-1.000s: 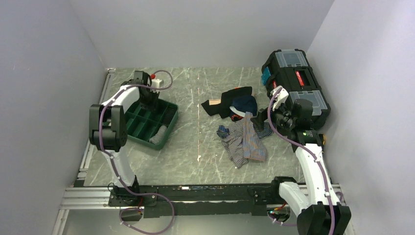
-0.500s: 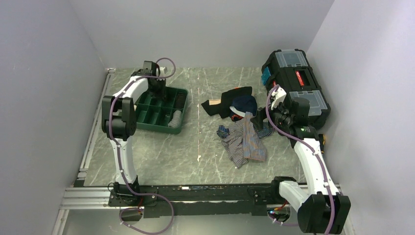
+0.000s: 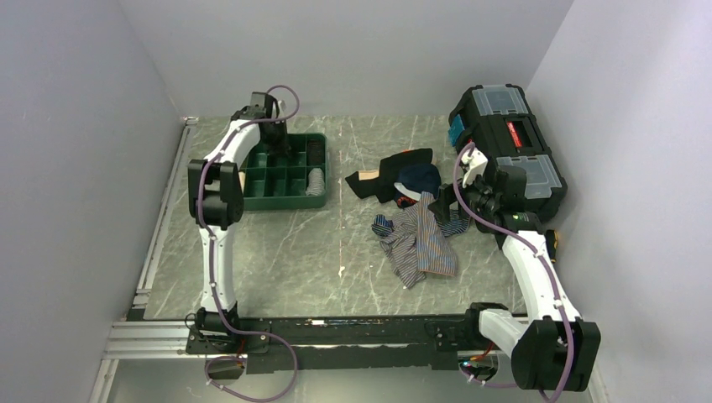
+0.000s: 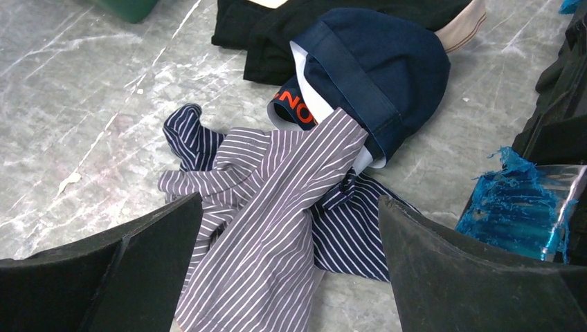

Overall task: Roll the underwear
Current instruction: Move the storage box to the center of the board, then move the underwear to the corner of the board.

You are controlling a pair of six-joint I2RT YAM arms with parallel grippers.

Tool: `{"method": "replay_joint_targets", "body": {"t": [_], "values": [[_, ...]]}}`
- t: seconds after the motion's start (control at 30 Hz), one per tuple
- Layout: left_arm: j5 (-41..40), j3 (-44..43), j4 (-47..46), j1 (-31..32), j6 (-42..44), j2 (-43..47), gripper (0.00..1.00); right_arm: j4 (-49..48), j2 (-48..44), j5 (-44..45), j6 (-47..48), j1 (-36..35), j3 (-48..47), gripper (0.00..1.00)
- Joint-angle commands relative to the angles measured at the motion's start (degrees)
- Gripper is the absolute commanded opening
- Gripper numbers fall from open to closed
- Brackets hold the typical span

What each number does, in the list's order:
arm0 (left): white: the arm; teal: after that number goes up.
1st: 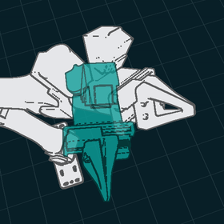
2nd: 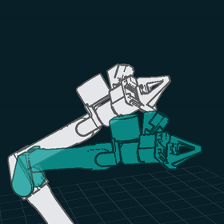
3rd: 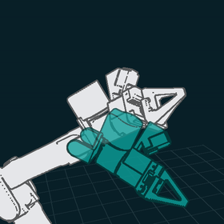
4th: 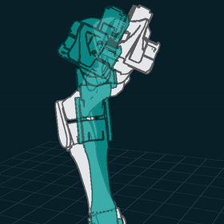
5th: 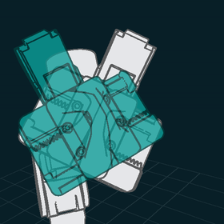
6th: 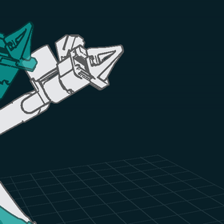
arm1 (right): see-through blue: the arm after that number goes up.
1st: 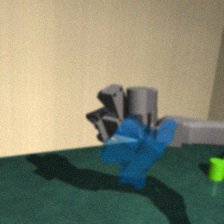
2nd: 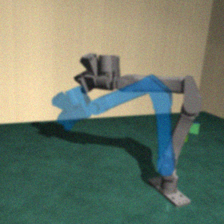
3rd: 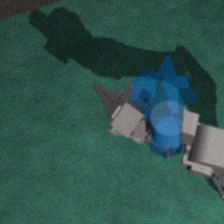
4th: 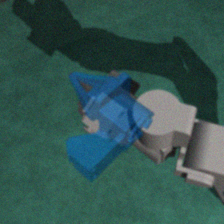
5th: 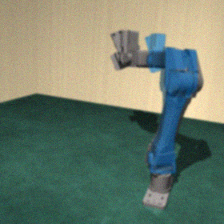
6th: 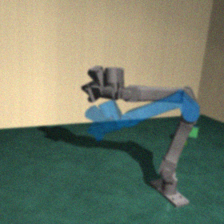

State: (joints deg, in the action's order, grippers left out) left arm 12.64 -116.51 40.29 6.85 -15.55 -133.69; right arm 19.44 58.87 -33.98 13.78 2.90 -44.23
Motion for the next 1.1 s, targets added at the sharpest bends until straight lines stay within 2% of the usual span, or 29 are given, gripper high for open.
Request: {"method": "replay_joint_targets", "body": {"t": [0.0, 0.23, 0.43, 0.53, 0.63, 0.77, 0.87, 0.93, 1.07], "values": [[0.55, -5.46, -1.11, -0.3, 0.75, -3.21, 0.0, -2.05, 0.15, -0.27, 0.63, -0.43, -1.12, 1.0], [-1.32, -10.17, 0.91, -4.21, 3.16, -5.75, 0.0, -2.39, 0.0, 0.23, 0.63, -0.63, -0.82, 1.0], [-2.67, -18.06, 3.1, -5.94, 7.61, -9.7, 0.0, -1.6, 1.54, 2.06, 0.28, -1.61, -1.24, 1.0], [-2.88, -19.73, 2.73, -6.05, 8.41, -10.68, 0.06, -0.53, 1.92, 2.83, 0.68, -2.57, -1.51, 1.0], [-4.31, -20.09, 1.38, -6.18, 8.7, -10.46, 0.21, 1.63, 2.7, 5.24, 2.43, -5.72, -1.9, 1.0], [-4.44, -19.05, 0.41, -6.26, 8.81, -8.32, 0.53, 5.09, 4.35, 10.66, 5.14, -9.31, -2.21, 1.0], [-2.89, -15.94, -0.52, -6.5, 8.45, -4.62, 0.71, 7.08, 5.67, 12.38, 6.69, -10.96, -1.65, 1.0], [-1.69, -12.48, -1.59, -6.64, 8.14, -1.18, 0.78, 8.61, 6.5, 13.85, 8.06, -12.21, -1.33, 0.99], [0.78, -5.4, -2.39, -6.68, 7.96, 7.52, 0.82, 11.27, 8.11, 15.61, 10.82, -14.31, -1.07, 0.95]]}}
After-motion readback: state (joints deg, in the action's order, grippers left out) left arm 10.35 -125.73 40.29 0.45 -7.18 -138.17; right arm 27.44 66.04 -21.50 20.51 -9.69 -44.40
